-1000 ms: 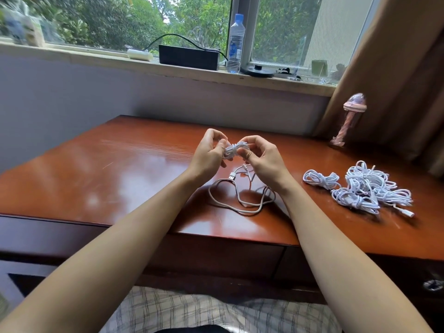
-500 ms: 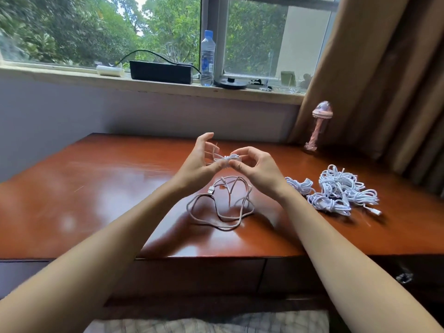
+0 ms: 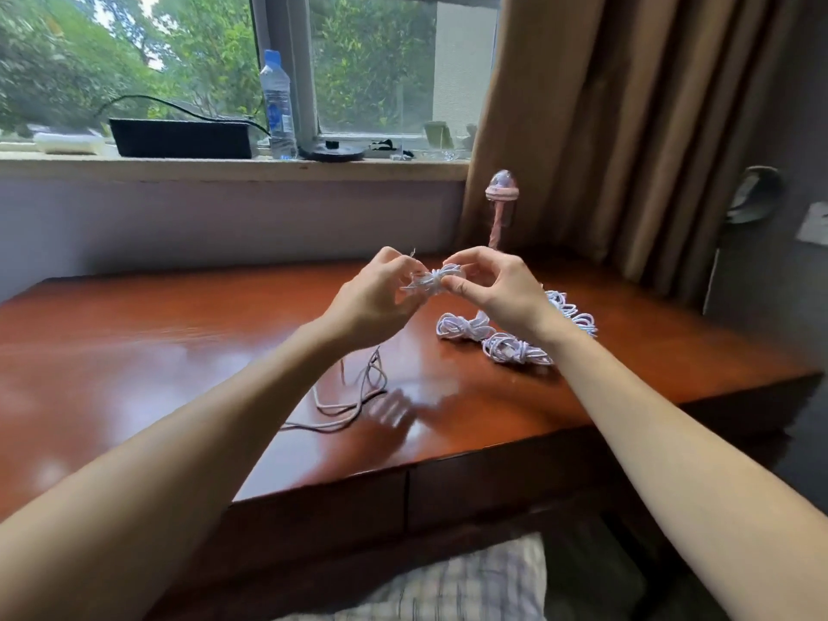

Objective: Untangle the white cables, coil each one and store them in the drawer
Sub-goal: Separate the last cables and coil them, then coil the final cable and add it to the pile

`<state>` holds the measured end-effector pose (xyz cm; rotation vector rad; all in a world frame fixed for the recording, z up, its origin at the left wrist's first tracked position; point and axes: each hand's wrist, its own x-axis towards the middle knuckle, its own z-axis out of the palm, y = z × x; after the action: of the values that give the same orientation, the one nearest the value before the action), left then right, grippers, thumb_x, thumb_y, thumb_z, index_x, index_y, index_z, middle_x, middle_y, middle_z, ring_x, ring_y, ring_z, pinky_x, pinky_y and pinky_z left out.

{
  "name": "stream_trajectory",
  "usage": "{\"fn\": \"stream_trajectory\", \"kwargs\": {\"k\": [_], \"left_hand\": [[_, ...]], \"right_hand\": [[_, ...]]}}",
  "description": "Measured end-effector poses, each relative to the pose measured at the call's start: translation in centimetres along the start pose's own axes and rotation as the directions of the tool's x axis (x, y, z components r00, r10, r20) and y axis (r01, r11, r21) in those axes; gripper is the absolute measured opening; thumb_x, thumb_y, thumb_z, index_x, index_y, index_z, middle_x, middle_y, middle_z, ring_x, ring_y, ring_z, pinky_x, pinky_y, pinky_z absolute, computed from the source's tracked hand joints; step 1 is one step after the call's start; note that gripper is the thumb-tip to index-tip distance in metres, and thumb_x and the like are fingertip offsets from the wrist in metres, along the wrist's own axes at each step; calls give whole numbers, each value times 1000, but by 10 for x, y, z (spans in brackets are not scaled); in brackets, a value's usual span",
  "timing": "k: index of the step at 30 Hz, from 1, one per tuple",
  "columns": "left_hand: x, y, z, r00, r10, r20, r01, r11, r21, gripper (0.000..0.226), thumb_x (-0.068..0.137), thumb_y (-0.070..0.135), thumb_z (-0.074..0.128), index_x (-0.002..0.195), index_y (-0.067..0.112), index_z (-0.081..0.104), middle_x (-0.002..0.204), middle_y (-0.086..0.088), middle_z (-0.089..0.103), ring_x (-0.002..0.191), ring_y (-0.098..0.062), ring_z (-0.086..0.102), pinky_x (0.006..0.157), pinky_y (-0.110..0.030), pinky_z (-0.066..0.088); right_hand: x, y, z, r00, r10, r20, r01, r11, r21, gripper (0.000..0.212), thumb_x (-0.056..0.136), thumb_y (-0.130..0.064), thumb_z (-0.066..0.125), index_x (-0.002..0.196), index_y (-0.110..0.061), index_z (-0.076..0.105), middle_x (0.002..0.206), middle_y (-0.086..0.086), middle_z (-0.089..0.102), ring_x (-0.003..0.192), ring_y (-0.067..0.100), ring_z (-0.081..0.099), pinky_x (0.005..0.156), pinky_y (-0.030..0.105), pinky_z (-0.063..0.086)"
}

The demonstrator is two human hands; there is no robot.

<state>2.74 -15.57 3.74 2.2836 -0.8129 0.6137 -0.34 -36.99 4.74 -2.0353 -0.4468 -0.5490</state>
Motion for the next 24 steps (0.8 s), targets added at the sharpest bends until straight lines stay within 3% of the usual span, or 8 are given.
{"fn": "stream_trajectory", "kwargs": {"k": [6,9,16,19,24], "left_hand": [[25,38,37,998,53,27,-56,986,158,36,95,59,59,121,34,64,113,10,57,94,-14,63,77,-31,47],[37,56,58,996,63,61,-73,979,192,42,96,59,55,125,29,64,116,5,58,96,-20,64,80,-33,48],[53,59,92,995,25,100,-51,962,268,37,97,48,60,125,23,63,116,-2,62,106,-26,61,86,-38,51],[58,52,95,994,-24,108,-3,971,238,34,96,40,64,123,19,63,114,-6,63,107,-28,60,88,-41,52],[69,44,98,975,-147,169,133,987,90,39,95,29,64,128,9,63,123,-12,66,114,-30,61,93,-32,47]], "right_hand": [[-9,30,-46,997,53,-49,-57,994,-93,23,86,-31,80,107,-28,71,95,0,71,86,11,68,85,36,59],[-14,43,-68,992,91,-90,-104,984,-145,21,86,-31,80,105,-27,72,95,1,73,91,16,69,89,42,57],[-22,67,-77,987,140,-82,-157,956,-247,14,84,-29,81,93,-29,70,89,-2,75,86,14,70,87,39,57],[-17,69,-70,989,120,-88,-140,952,-274,16,84,-31,81,96,-25,72,87,-5,74,84,10,69,83,33,57],[-2,68,-62,991,105,-88,-128,934,-334,18,83,-31,81,98,-25,73,88,-8,73,85,6,64,79,26,49]]}}
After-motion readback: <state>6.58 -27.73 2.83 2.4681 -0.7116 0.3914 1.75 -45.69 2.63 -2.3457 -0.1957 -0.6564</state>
